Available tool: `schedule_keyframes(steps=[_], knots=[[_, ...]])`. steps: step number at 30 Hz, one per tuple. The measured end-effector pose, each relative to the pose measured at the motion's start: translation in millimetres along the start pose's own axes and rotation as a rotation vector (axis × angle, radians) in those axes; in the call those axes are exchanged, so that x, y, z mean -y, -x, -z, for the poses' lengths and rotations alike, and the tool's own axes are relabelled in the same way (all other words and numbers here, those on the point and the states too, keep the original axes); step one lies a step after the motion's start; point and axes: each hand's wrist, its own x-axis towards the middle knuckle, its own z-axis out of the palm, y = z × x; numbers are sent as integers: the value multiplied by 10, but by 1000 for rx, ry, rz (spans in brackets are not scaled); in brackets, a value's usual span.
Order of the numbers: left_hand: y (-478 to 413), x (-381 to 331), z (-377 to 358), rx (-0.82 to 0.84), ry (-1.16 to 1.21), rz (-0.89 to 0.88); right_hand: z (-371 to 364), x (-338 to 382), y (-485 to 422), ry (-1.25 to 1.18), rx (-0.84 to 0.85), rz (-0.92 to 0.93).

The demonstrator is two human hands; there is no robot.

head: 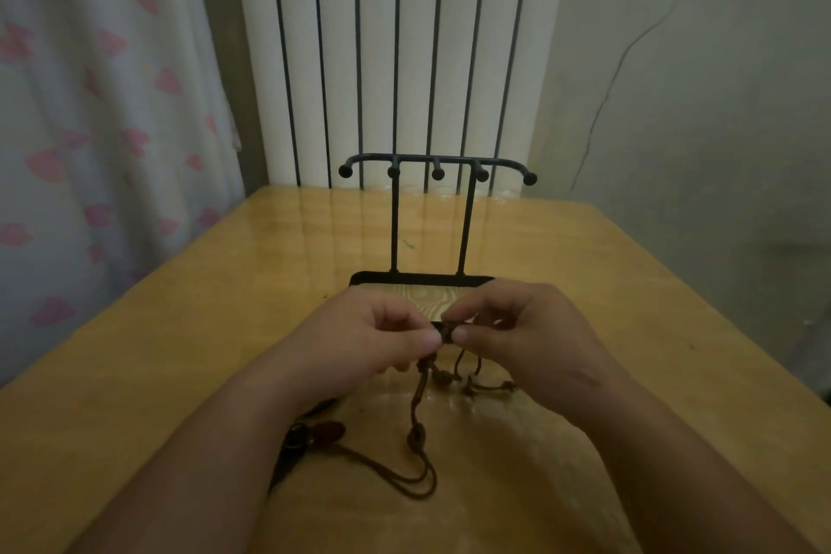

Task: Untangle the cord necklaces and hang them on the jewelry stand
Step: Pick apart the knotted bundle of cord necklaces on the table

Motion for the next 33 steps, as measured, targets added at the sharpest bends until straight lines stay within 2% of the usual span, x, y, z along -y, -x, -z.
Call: schedule_keyframes(steps=[5, 8, 11, 15, 20, 27, 33], knots=[[-8, -2, -34, 27, 96, -22, -20, 25, 6, 49, -111, 11], [-11, 26, -37, -27, 151, -21, -31, 15, -14, 34, -189, -21], [-30, 57, -26, -78, 194, -38, -22, 12, -18, -45, -160, -36], [-59, 72, -20, -115, 205, -75, -40, 32, 6, -114, -166, 36], [-69, 104, -33, -131, 207, -85, -82, 47, 17, -67, -169, 95], [-77, 98, -23, -142, 254, -61, -74, 30, -2, -10, -152, -20], [-85, 100, -14, -159, 335, -62, -116, 8, -12, -17, 6, -145]])
